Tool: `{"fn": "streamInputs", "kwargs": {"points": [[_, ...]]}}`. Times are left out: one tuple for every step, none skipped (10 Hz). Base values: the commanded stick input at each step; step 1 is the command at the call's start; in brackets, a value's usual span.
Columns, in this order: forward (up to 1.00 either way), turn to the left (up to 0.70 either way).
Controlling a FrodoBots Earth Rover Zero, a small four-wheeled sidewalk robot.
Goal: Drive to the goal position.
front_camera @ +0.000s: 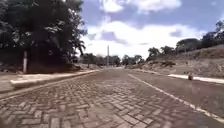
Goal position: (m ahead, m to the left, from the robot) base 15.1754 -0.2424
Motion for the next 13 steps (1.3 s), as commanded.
{"fn": "streamInputs", "kwargs": {"points": [[0.70, 0.00], [0.70, 0.00], [0.70, 0.00], [0.74, 0.00], [0.81, 0.00], [0.85, 0.00], [0.85, 0.00], [0.85, 0.00], [0.85, 0.00], [0.85, 0.00], [0.85, 0.00], [0.85, 0.00], [0.85, 0.00]]}}
